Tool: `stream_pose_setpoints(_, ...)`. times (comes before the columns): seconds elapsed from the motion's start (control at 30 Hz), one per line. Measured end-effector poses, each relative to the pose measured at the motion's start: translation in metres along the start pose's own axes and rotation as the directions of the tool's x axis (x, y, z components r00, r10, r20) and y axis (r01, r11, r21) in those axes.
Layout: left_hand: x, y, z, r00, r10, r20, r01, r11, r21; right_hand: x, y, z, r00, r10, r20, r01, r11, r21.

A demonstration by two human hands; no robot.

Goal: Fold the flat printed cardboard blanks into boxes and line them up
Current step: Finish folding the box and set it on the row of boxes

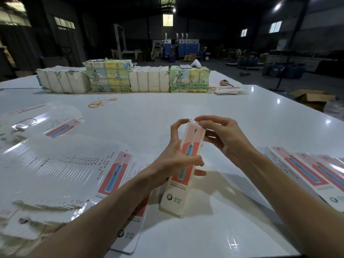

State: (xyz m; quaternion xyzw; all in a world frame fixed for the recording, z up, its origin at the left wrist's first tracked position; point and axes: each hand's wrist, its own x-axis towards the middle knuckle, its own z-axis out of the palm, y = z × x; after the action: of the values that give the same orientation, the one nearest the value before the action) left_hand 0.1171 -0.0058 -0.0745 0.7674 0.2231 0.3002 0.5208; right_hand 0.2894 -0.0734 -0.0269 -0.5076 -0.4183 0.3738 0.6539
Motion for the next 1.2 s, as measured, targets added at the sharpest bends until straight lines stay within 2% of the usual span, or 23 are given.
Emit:
stream_pose_setpoints(0.27,0.003,0.000,0.003,1.000,0.004,0.000,-0.004,1.000,0.007,-0.005,-0.005,-0.002,0.998,-0.030,0.057,0.034,0.997,-0.074)
stream_pose_setpoints(0.43,0.003,0.000,-0.002,1.000,0.007,0.000,-0.007,0.997,-0.076,-0.004,-0.005,0.002,0.993,-0.007,0.115,0.009,1.000,-0.019)
stream_pose_setpoints(0.67,0.001,0.005,-0.004,0.999,-0.045,0.022,0.049,0.973,-0.227,-0.008,0.013,0.008,0.971,-0.225,0.086,0.239,0.941,-0.237)
stream_pose_setpoints(0.87,-0.001,0.007,-0.004,0.997,-0.065,0.044,0.074,0.967,-0.242,-0.008,0.019,0.010,0.954,-0.295,0.060,0.299,0.906,-0.299)
stream_pose_setpoints(1.07,-0.003,0.009,-0.002,0.995,-0.097,0.020,0.098,0.946,-0.310,-0.003,0.027,0.009,0.960,-0.272,0.071,0.281,0.919,-0.276)
stream_pose_setpoints(1.2,0.003,0.013,0.001,0.993,-0.103,-0.063,0.064,0.893,-0.446,0.000,0.033,0.010,0.947,-0.315,0.055,0.308,0.852,-0.424)
